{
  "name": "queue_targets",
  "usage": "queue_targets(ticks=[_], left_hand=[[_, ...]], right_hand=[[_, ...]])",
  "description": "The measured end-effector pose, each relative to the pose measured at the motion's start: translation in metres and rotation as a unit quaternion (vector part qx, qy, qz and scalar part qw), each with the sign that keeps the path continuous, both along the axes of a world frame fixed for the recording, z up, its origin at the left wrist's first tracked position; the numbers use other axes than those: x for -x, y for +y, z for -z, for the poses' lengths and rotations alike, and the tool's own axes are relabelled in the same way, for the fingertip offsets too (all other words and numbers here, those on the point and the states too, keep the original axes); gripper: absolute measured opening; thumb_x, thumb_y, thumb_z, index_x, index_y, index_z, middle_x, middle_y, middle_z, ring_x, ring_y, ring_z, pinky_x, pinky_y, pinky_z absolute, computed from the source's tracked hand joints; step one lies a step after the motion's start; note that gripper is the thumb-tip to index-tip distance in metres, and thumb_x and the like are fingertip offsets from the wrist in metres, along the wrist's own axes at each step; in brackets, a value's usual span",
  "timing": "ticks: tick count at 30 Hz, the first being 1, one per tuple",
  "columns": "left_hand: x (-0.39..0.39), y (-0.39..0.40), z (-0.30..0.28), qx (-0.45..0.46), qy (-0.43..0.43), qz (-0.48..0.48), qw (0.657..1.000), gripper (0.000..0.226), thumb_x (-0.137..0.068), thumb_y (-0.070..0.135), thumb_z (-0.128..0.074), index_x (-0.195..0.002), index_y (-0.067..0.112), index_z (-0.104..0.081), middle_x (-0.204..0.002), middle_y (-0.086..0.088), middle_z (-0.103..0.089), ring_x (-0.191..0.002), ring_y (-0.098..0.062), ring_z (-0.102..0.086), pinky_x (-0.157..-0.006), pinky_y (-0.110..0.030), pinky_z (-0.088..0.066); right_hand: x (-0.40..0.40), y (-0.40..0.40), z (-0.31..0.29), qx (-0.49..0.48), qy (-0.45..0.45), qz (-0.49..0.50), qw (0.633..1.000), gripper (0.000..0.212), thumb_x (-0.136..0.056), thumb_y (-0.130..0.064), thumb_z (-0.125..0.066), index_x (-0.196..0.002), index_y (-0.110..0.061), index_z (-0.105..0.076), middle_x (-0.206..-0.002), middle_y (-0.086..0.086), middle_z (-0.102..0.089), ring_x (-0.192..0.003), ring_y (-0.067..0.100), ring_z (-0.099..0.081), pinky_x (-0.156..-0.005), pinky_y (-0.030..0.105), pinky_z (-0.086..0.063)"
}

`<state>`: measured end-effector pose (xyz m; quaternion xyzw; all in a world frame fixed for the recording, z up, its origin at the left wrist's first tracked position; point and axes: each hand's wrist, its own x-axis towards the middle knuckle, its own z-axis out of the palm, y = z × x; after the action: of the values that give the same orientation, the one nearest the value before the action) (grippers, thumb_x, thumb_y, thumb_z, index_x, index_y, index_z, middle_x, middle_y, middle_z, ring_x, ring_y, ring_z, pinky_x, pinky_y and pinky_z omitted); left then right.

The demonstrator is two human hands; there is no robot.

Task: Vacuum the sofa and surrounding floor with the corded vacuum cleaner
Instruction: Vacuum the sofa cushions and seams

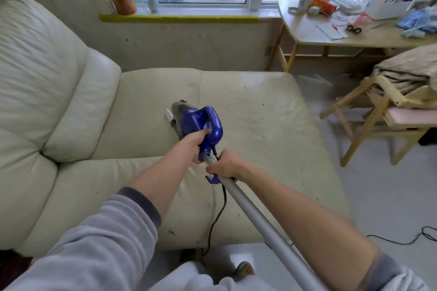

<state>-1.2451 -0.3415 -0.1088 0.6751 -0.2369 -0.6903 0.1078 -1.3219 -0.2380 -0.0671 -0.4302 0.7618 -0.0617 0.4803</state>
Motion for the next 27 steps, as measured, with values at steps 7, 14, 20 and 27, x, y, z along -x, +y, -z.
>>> queue_targets(ticks=[7,14,20,27], left_hand=[[0.03,0.016,-0.005,-0.006,0.012,0.036,0.999,0.052,-0.077,0.036,-0.077,-0.114,0.008,-0.055,-0.094,-0.01,-0.067,-0.088,-0.023,-0.063,-0.077,-0.036,-0.051],[0.06,0.025,-0.003,-0.003,0.019,0.078,0.997,0.059,-0.074,0.039,-0.078,-0.12,0.01,-0.055,-0.096,-0.009,-0.067,-0.089,-0.024,-0.063,-0.08,-0.037,-0.052],[0.074,0.027,-0.004,0.024,0.002,0.118,0.993,0.049,-0.083,0.036,-0.071,-0.116,0.007,-0.048,-0.086,-0.011,-0.061,-0.076,-0.024,-0.057,-0.078,-0.036,-0.047],[0.071,0.024,-0.01,0.021,0.02,0.137,0.99,0.051,-0.085,0.033,-0.07,-0.123,0.008,-0.049,-0.097,-0.01,-0.062,-0.081,-0.023,-0.057,-0.077,-0.036,-0.047]], right_hand=[[0.023,0.019,-0.002,-0.003,0.013,0.037,0.999,0.021,-0.082,-0.022,-0.066,-0.093,-0.009,-0.056,-0.075,0.005,-0.06,-0.061,0.017,-0.059,-0.05,0.025,-0.048],[0.044,0.034,-0.006,-0.003,0.014,0.075,0.997,0.022,-0.081,-0.022,-0.066,-0.095,-0.009,-0.055,-0.079,0.007,-0.061,-0.064,0.019,-0.06,-0.05,0.026,-0.047],[0.053,0.04,-0.004,0.0,0.005,0.106,0.994,0.02,-0.081,-0.021,-0.066,-0.092,-0.008,-0.055,-0.076,0.006,-0.059,-0.06,0.017,-0.058,-0.047,0.024,-0.044],[0.053,0.033,-0.002,0.002,0.013,0.111,0.994,0.02,-0.081,-0.021,-0.067,-0.091,-0.008,-0.056,-0.076,0.006,-0.059,-0.06,0.017,-0.057,-0.047,0.024,-0.044]])
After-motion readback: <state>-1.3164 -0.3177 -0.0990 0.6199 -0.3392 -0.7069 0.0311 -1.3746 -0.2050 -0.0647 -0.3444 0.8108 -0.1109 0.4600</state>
